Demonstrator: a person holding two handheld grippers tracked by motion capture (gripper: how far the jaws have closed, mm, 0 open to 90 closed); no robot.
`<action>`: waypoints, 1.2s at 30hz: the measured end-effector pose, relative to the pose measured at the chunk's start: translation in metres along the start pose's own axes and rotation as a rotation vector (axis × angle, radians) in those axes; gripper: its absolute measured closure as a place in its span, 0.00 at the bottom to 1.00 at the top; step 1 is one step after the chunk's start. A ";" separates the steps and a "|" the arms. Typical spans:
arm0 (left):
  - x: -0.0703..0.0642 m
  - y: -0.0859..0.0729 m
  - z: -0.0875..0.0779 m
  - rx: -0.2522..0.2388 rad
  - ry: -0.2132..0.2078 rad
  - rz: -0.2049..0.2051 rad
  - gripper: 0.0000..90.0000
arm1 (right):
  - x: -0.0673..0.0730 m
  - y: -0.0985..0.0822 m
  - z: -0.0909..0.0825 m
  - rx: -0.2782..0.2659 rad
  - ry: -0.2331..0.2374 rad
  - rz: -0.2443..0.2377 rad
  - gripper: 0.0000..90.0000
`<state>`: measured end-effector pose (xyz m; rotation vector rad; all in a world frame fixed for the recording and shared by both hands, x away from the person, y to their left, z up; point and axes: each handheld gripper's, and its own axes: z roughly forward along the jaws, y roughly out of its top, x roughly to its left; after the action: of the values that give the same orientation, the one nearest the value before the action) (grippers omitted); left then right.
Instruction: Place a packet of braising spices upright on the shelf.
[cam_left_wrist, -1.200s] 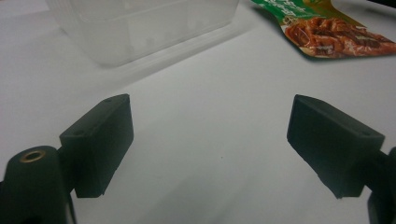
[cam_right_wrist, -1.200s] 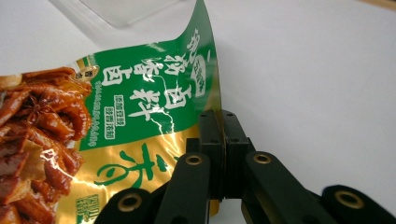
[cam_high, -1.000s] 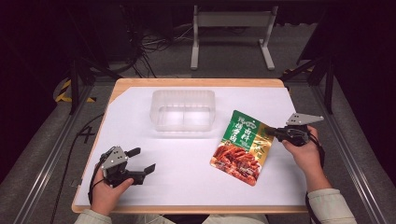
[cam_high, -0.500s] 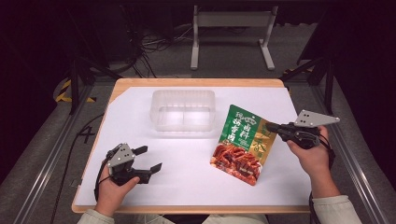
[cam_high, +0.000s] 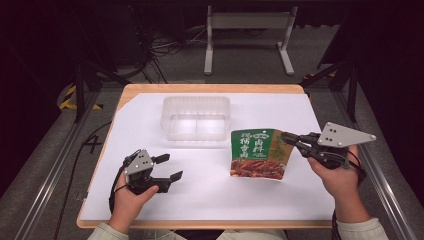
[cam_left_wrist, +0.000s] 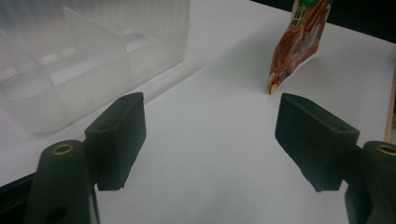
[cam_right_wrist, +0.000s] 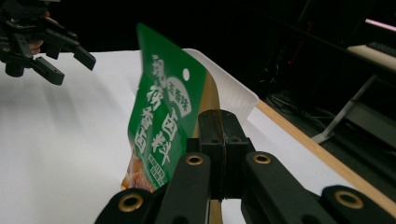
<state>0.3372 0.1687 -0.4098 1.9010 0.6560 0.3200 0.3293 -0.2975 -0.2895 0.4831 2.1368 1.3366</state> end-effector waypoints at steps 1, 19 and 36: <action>-0.001 0.001 0.001 0.000 -0.002 0.001 0.28 | 0.003 0.003 -0.001 0.003 -0.004 -0.017 1.00; -0.017 0.022 0.020 -0.090 -0.072 0.031 0.24 | 0.027 0.031 0.007 -0.045 0.007 -0.117 1.00; -0.029 0.033 0.036 -0.201 -0.190 -0.012 0.30 | 0.054 0.052 0.041 -0.105 0.115 -0.083 1.00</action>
<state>0.3415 0.1152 -0.3923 1.7098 0.4892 0.1867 0.3136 -0.2151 -0.2718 0.2782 2.1407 1.4517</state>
